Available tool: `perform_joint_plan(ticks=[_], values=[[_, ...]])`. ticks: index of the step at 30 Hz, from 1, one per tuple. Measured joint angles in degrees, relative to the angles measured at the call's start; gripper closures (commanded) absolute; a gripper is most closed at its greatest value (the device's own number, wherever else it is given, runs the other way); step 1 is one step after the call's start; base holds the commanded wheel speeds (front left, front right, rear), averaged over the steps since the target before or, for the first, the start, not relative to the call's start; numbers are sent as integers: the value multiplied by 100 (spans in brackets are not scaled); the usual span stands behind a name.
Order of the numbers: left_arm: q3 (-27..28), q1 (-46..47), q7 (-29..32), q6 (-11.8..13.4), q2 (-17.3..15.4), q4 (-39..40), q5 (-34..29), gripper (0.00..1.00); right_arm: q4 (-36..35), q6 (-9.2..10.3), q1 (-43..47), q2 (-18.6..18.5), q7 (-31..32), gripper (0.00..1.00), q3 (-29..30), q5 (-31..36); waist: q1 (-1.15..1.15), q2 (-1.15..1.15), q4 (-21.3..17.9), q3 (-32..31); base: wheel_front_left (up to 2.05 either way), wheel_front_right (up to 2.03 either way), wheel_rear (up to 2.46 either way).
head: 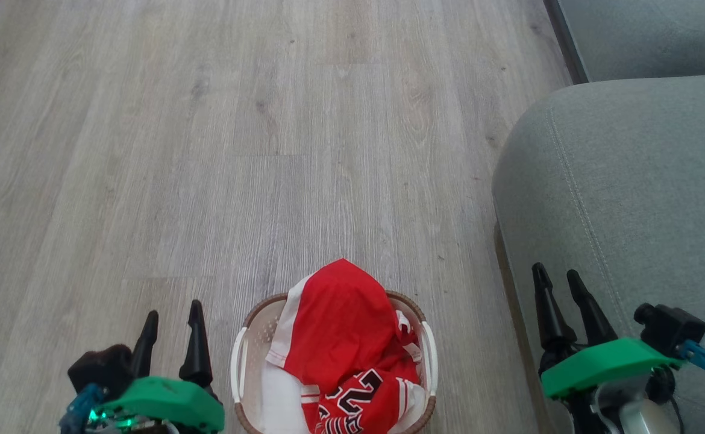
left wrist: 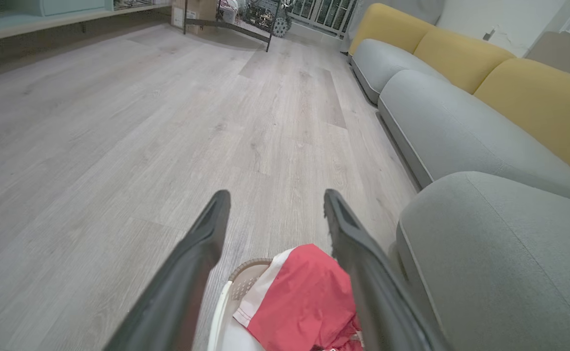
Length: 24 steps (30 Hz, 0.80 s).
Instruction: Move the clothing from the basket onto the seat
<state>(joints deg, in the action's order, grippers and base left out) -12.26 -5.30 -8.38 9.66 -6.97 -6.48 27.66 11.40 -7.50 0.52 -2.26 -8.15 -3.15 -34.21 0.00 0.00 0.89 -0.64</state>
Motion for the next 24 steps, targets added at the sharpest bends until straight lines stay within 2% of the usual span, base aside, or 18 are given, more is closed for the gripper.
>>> perform_joint_plan(ticks=[15,24], values=[[-143,-159,-238,200,-43,118,-953,0,-76,0,-1,-1,-270,0,-168,1014,0,0,19,-15,0,0,0],[-49,-220,-391,203,-1,177,-1406,0,-73,0,-1,-2,-407,0,-246,1621,0,0,30,-39,0,0,0]])
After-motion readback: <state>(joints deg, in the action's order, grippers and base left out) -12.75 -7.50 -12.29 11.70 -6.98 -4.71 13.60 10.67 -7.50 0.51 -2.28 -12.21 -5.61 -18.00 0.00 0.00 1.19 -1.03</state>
